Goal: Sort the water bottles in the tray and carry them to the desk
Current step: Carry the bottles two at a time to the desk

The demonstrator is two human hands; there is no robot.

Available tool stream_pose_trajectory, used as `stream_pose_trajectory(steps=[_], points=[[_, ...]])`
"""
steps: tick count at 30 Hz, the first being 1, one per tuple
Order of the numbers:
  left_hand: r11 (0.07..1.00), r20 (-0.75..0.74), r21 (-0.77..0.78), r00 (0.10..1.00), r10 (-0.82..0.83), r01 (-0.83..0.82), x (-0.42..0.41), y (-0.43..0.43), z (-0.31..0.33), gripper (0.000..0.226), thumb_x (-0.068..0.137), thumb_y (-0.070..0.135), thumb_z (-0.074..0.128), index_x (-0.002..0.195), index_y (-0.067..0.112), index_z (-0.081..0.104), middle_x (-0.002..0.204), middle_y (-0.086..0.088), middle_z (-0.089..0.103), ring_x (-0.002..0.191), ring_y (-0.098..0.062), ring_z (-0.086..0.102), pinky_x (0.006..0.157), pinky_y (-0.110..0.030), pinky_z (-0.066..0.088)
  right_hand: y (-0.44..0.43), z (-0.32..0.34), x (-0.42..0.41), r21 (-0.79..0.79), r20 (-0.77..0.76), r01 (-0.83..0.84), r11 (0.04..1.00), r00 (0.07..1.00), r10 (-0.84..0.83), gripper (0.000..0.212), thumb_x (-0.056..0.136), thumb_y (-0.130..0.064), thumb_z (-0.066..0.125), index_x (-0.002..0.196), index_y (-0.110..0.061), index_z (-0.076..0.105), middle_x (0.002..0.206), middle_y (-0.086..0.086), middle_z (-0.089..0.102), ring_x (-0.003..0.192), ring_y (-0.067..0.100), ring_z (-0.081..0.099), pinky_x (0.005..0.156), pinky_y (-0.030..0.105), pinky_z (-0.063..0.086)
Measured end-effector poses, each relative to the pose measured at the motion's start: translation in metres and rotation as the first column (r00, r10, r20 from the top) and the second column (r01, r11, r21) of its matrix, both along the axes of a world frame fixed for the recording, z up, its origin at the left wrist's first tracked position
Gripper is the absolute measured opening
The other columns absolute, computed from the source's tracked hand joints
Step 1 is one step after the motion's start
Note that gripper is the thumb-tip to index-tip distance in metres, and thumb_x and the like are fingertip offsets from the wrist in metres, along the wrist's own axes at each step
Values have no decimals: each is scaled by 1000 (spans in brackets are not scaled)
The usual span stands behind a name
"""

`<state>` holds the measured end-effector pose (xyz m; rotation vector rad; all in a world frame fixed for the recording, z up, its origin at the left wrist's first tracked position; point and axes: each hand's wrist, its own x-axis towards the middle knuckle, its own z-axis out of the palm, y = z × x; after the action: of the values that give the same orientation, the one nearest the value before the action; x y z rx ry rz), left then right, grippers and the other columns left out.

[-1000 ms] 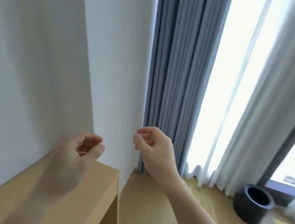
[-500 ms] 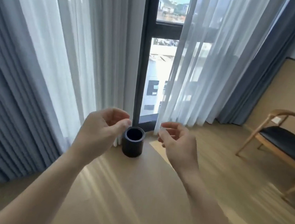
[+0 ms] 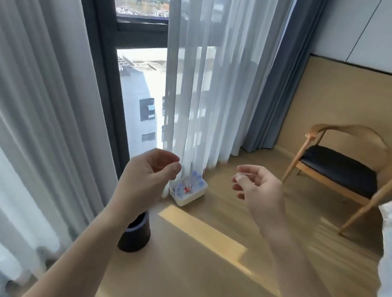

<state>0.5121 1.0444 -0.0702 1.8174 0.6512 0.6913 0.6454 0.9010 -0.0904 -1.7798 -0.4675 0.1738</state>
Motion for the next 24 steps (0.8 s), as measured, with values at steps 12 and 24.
stream_pose_trajectory(steps=[12,24], points=[[998,-102,-7,993,55,-56,222,117,-38,8,82,16,67,85,23,69,75,0,72,75,-17,68,82,-42,55,120,-46,228,46,-156,-43,998,986,50,17,85,-11,58,82,-28,61,82,-3,70,74,12,66,70,28,55],[964,-224,-110,951,213,-242,393,214,-71,10,84,16,64,92,17,69,82,-1,72,76,-14,67,74,-28,53,254,-69,422,-52,-286,-311,949,915,284,14,84,-11,58,87,-24,63,87,2,69,74,13,65,72,31,55]])
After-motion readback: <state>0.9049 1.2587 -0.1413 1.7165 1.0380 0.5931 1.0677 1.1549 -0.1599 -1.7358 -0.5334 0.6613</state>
